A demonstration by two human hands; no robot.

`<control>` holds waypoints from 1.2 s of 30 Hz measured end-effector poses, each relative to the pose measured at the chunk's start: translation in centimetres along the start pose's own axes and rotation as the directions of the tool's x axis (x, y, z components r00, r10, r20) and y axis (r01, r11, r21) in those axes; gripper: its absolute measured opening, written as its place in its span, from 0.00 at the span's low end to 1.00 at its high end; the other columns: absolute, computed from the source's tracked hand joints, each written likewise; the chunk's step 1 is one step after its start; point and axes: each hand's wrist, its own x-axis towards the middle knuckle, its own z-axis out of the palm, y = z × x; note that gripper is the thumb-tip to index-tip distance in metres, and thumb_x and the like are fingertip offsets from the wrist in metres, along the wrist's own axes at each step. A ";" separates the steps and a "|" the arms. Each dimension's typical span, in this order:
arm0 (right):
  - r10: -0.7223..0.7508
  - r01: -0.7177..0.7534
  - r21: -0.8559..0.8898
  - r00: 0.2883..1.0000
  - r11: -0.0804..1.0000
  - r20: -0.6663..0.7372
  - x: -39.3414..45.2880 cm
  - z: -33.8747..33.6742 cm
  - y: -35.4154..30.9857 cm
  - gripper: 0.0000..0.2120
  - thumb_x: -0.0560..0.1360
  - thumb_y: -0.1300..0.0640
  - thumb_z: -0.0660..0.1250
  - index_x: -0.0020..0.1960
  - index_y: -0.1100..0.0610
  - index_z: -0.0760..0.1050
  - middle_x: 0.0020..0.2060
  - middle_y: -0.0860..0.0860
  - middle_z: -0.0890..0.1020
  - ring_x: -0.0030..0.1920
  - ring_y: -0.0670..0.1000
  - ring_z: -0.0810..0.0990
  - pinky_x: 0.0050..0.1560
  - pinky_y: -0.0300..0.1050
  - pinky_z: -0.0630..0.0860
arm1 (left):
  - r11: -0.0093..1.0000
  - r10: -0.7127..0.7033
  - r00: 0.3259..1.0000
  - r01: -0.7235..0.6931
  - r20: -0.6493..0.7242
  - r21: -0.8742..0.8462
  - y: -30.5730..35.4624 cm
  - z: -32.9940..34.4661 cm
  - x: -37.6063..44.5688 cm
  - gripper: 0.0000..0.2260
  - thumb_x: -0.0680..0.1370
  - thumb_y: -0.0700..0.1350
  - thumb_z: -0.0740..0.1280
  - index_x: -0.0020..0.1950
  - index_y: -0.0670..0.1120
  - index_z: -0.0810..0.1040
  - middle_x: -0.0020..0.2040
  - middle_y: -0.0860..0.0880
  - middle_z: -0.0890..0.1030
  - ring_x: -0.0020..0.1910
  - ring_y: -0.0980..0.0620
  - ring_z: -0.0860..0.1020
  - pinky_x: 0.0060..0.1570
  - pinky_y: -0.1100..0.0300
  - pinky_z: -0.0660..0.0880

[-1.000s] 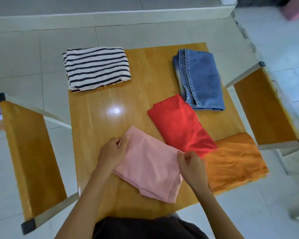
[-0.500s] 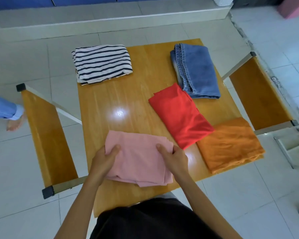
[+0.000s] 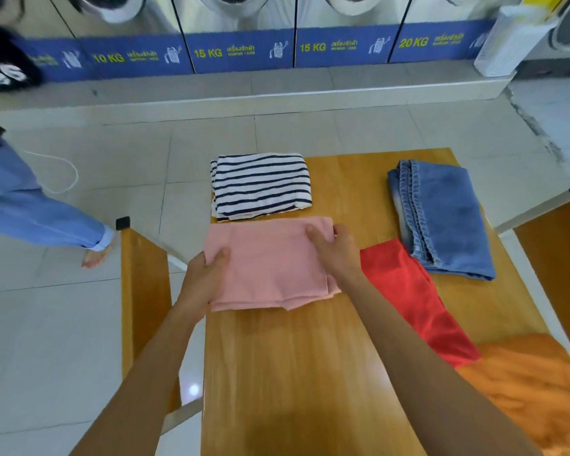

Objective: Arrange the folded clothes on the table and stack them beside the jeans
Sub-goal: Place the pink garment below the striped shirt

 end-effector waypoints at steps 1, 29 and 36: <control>0.013 -0.014 0.032 1.000 0.999 0.014 1.7 0.4 -0.4 0.21 0.77 0.41 0.68 0.59 0.57 0.71 0.50 0.49 0.77 0.51 0.52 0.77 0.48 0.47 0.73 | 1.000 0.003 1.000 -0.003 -0.022 0.009 0.5 0.5 0.9 0.20 0.81 0.58 0.62 0.67 0.48 0.72 0.59 0.50 0.78 0.58 0.46 0.77 0.57 0.50 0.76; 0.051 -0.333 -0.442 0.842 0.833 -0.537 -3.9 -7.8 13.2 0.28 0.76 0.41 0.66 0.66 0.59 0.68 0.63 0.61 0.72 0.65 0.64 0.68 0.63 0.63 0.65 | 0.685 0.593 0.798 -0.569 0.106 0.455 -5.1 10.8 -7.5 0.09 0.76 0.40 0.66 0.55 0.48 0.78 0.57 0.50 0.74 0.61 0.50 0.69 0.63 0.60 0.65; -0.133 -0.035 -0.624 0.966 0.780 -0.221 -8.7 -7.3 14.4 0.25 0.73 0.38 0.69 0.63 0.51 0.72 0.59 0.52 0.75 0.61 0.58 0.72 0.58 0.60 0.70 | 0.586 0.550 0.800 -0.575 0.240 0.572 -8.1 11.5 -11.1 0.11 0.76 0.46 0.65 0.58 0.48 0.78 0.58 0.50 0.76 0.62 0.48 0.71 0.64 0.56 0.66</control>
